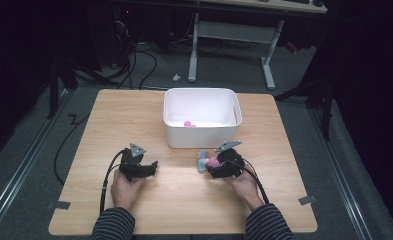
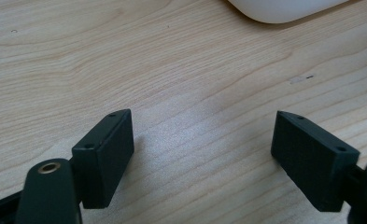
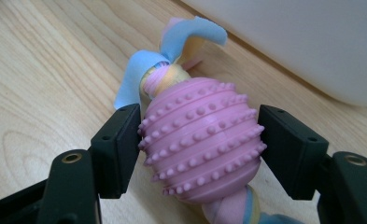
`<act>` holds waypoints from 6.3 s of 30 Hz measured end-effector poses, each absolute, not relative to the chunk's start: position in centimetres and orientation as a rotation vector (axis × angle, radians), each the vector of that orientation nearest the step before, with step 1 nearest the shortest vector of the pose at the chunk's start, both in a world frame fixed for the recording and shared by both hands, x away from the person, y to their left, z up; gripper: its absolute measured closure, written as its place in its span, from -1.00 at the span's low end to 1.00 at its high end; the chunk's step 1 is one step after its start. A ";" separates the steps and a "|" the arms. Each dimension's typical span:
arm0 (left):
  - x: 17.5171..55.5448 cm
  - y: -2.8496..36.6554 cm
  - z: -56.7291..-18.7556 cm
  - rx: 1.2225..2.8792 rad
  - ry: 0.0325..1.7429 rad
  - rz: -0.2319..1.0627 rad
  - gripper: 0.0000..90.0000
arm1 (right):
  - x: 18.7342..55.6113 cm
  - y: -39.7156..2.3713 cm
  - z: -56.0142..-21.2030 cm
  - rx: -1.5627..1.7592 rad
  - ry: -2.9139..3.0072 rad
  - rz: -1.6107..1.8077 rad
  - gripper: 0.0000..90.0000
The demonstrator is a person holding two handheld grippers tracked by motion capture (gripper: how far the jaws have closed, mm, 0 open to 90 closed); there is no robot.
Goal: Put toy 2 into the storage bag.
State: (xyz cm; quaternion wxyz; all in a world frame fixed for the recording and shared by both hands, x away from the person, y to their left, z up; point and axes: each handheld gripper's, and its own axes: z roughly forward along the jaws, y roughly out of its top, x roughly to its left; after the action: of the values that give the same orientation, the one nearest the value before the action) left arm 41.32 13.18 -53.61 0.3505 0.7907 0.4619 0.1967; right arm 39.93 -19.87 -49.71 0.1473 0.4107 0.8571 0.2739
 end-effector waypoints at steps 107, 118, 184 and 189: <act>41.3 13.2 -53.6 2.043 1.201 0.509 -0.49 | 46.2 -21.8 -33.8 1.046 2.414 1.014 -0.25; 41.3 13.2 -53.6 2.043 1.201 0.509 -0.49 | 48.2 -21.0 -34.6 1.084 2.428 1.043 -0.26; 41.3 13.2 -53.6 2.040 1.207 0.512 -0.47 | 45.6 -26.4 -35.5 1.202 2.333 1.159 -0.21; 41.3 13.2 -53.6 2.039 1.207 0.512 -0.47 | 44.8 -27.5 -35.7 1.225 2.306 1.161 -0.20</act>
State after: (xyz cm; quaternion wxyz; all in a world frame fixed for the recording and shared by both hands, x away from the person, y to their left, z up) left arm 41.35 13.25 -53.59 0.3510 0.7876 0.4662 0.1976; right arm 44.81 -27.55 -35.67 0.1412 0.4244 0.7988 0.4023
